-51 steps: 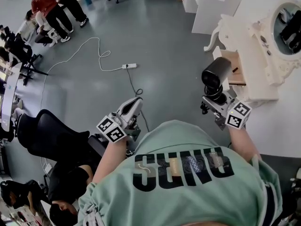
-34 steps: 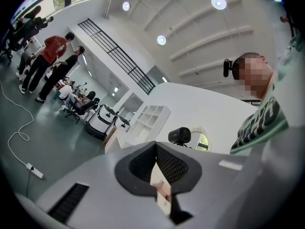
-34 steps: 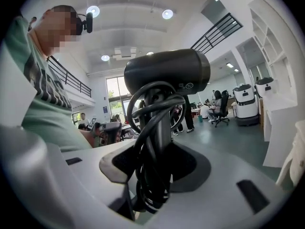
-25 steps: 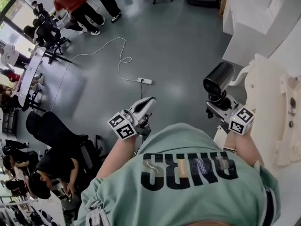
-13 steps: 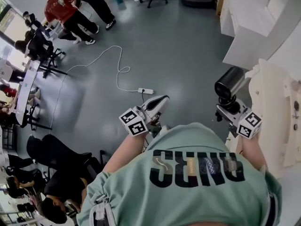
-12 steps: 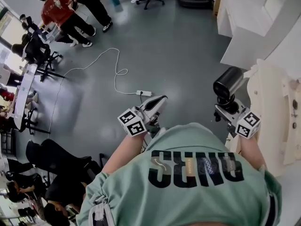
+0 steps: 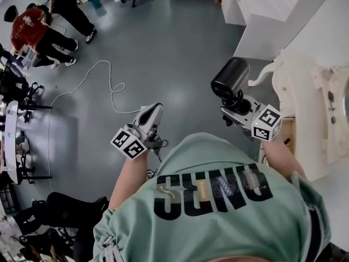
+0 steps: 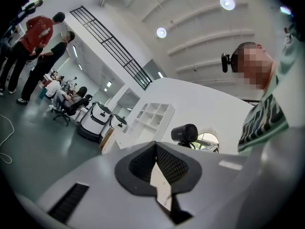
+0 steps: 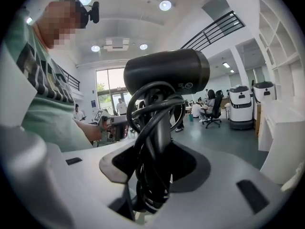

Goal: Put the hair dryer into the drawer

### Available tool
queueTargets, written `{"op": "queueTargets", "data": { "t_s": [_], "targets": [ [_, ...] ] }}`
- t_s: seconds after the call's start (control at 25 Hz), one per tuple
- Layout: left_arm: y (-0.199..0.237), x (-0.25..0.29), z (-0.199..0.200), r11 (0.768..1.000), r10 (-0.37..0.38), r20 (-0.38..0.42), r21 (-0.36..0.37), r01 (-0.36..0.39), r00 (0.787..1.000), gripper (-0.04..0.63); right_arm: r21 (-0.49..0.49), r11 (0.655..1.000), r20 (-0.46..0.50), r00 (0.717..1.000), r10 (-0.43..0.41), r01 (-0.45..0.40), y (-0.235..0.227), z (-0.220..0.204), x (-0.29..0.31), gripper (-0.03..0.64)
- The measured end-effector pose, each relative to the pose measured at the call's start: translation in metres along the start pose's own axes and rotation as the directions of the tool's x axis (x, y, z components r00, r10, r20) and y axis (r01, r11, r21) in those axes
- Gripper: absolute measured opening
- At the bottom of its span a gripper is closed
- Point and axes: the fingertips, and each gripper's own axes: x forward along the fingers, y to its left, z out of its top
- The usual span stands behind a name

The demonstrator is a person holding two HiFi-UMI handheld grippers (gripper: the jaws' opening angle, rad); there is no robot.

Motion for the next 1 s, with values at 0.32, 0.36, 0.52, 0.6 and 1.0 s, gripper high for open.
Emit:
{"op": "queueTargets", "data": {
  "t_s": [0.32, 0.36, 0.52, 0.6, 1.0],
  "targets": [
    [-0.007, 0.073, -0.027, 0.998, -0.059, -0.113, -0.028, 0.056, 0.992, 0.005, 0.030, 0.997, -0.001, 0.998, -0.065, 0.065, -0.051, -0.002, -0.022, 0.173],
    [-0.010, 0.086, -0.029, 0.996, -0.082, -0.132, -0.034, 0.078, 0.988, 0.005, 0.031, 0.995, -0.001, 0.996, -0.089, 0.089, -0.057, -0.001, -0.029, 0.173],
    [-0.037, 0.157, -0.063, 0.982, -0.189, -0.207, -0.063, 0.180, 0.960, 0.005, 0.040, 0.976, -0.022, 0.977, -0.213, 0.214, -0.098, -0.018, -0.089, 0.173],
    [-0.059, 0.197, -0.094, 0.968, -0.251, -0.254, -0.083, 0.238, 0.934, 0.005, 0.064, 0.954, -0.038, 0.956, -0.292, 0.294, -0.120, -0.041, -0.134, 0.173],
    [-0.196, 0.361, -0.256, 0.849, -0.529, -0.422, -0.247, 0.468, 0.737, 0.005, 0.243, 0.737, -0.223, 0.776, -0.590, 0.630, -0.177, -0.191, -0.359, 0.173]
  ]
}}
